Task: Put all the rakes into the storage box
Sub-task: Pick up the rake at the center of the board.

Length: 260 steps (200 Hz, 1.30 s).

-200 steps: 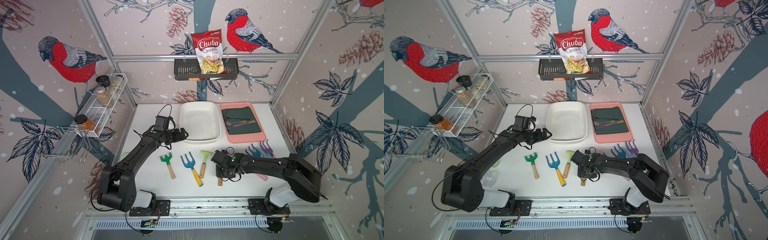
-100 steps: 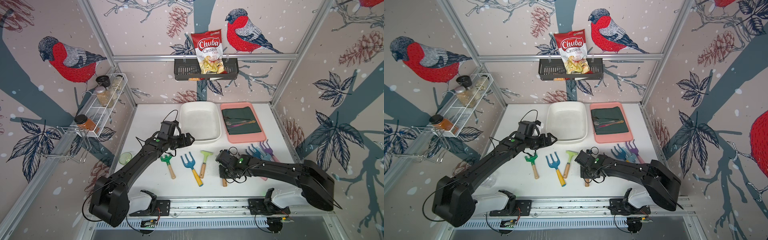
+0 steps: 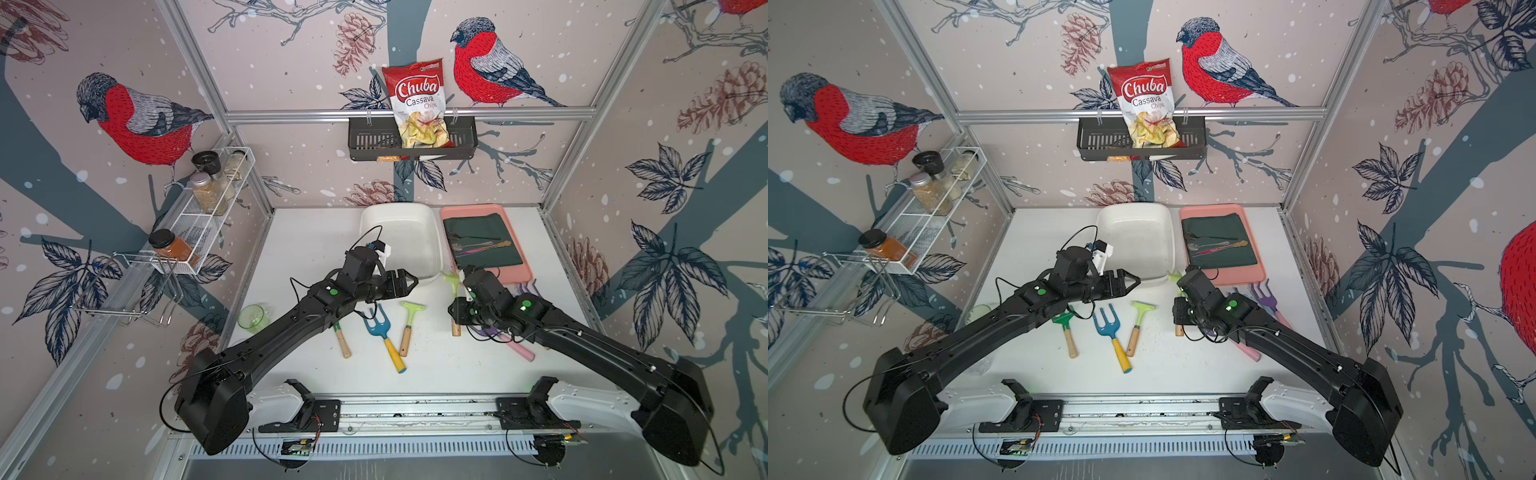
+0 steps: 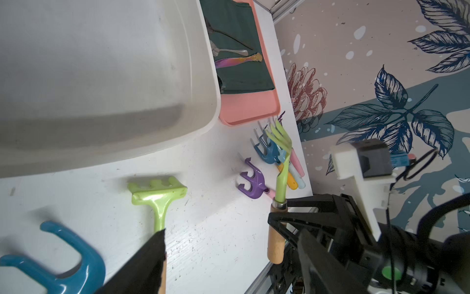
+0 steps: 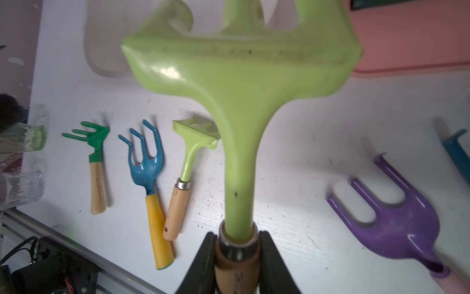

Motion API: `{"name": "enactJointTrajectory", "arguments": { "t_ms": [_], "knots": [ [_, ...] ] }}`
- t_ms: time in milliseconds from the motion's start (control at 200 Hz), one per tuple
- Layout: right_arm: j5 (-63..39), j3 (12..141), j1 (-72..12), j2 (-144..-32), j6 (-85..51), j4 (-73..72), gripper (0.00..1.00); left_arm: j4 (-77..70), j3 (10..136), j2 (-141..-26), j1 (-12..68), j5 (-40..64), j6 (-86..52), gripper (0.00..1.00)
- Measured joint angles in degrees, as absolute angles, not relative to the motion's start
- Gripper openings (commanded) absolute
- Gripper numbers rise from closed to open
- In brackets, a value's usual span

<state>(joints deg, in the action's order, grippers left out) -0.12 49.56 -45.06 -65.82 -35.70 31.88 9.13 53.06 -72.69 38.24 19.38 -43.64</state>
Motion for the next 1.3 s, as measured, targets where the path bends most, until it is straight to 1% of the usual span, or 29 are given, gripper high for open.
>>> {"name": "enactJointTrajectory", "arguments": {
  "t_ms": [100,285,435,655,760,970,1186,1246,1301],
  "knots": [
    [-2.2,52.5,-43.4,-67.9,-31.6,31.9,0.2,6.5,52.9,-73.7,39.6,18.9,-45.1,0.73],
    [-6.2,55.3,-42.7,-71.2,-27.0,31.9,0.2,2.3,54.0,-77.3,40.8,18.2,-46.5,0.6],
    [-8.4,55.7,-42.7,-71.4,-26.9,31.6,0.21,0.3,56.2,-80.6,40.9,18.8,-46.5,0.59],
    [-11.6,56.1,-42.7,-73.6,-27.0,29.5,0.21,-4.6,57.5,-86.7,40.9,23.5,-46.5,0.58],
    [-12.4,56.7,-42.7,-74.1,-27.2,29.1,0.21,-7.0,58.8,-88.7,41.0,25.1,-46.5,0.53],
    [-12.8,58.7,-42.7,-75.0,-27.5,28.9,0.21,-7.5,61.5,-92.3,41.0,27.0,-46.0,0.38],
    [-12.8,59.9,-42.7,-75.5,-28.7,29.0,0.22,-7.2,63.2,-93.4,41.0,27.2,-44.5,0.25],
    [-12.8,60.0,-42.7,-75.5,-28.7,29.0,0.23,-7.3,63.3,-93.4,41.0,27.2,-44.5,0.19],
    [-12.7,60.0,-42.7,-75.5,-28.7,29.0,0.25,-7.1,63.3,-93.4,40.7,27.2,-44.6,0.1]
  ]
}}
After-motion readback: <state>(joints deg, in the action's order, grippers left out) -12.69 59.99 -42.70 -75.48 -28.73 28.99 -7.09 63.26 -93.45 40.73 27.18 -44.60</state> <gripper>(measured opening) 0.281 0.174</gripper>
